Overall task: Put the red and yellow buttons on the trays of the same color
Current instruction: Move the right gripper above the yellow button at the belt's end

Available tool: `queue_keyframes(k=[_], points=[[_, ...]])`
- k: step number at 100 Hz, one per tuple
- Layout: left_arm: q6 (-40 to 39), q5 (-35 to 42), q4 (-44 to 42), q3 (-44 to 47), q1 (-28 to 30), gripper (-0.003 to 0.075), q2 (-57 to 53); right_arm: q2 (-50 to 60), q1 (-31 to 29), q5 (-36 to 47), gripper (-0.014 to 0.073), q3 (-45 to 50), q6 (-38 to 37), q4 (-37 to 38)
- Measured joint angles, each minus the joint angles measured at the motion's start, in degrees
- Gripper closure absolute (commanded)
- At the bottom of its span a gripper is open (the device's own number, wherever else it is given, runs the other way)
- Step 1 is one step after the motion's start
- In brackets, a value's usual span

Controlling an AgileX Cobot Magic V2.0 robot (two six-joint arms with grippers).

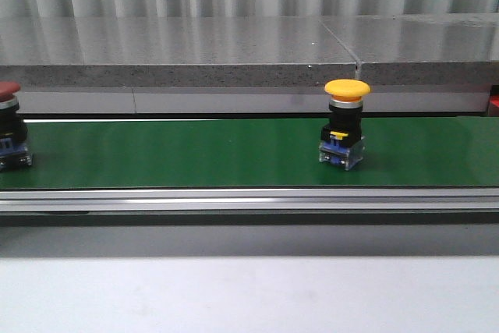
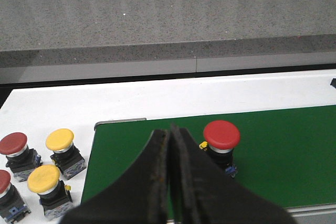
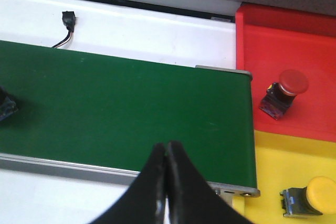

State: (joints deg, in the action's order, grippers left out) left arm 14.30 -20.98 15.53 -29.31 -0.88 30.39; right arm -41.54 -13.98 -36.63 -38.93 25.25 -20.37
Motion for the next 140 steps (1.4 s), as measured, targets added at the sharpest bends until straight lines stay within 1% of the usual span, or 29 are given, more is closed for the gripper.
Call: queue_keyframes(k=[33,40,47,54,59,61,66,71,76,80,110,122,140], points=[[0.0,0.0,0.0,0.0,0.0,0.0740,0.0,0.0,0.0,0.6,0.0661,0.0,0.0,0.0],[0.0,0.0,0.0,0.0,0.0,0.0740,0.0,0.0,0.0,0.4,0.0634,0.0,0.0,0.0],[0.0,0.0,0.0,0.0,0.0,0.0740,0.0,0.0,0.0,0.2,0.0559,0.0,0.0,0.0],[0.0,0.0,0.0,0.0,0.0,0.0740,0.0,0.0,0.0,-0.2,0.0441,0.0,0.0,0.0],[0.0,0.0,0.0,0.0,0.0,0.0740,0.0,0.0,0.0,-0.9,0.0319,0.0,0.0,0.0],[0.0,0.0,0.0,0.0,0.0,0.0740,0.0,0.0,0.0,-1.0,0.0286,0.0,0.0,0.0],[0.0,0.0,0.0,0.0,0.0,0.0740,0.0,0.0,0.0,-1.6,0.0159,0.0,0.0,0.0],[0.0,0.0,0.0,0.0,0.0,0.0740,0.0,0.0,0.0,-2.1,0.0067,0.0,0.0,0.0],[0.0,0.0,0.0,0.0,0.0,0.0740,0.0,0.0,0.0,-2.2,0.0006,0.0,0.0,0.0],[0.0,0.0,0.0,0.0,0.0,0.0740,0.0,0.0,0.0,-2.3,-0.0019,0.0,0.0,0.0],[0.0,0.0,0.0,0.0,0.0,0.0740,0.0,-1.1,0.6,-3.0,-0.0017,-0.6,0.0,-3.6],[0.0,0.0,0.0,0.0,0.0,0.0740,0.0,-6.0,2.7,-4.2,-0.0017,-2.8,0.6,-3.7],[0.0,0.0,0.0,0.0,0.0,0.0740,0.0,-15.5,7.5,-4.3,-0.0017,-5.6,2.9,-3.8]])
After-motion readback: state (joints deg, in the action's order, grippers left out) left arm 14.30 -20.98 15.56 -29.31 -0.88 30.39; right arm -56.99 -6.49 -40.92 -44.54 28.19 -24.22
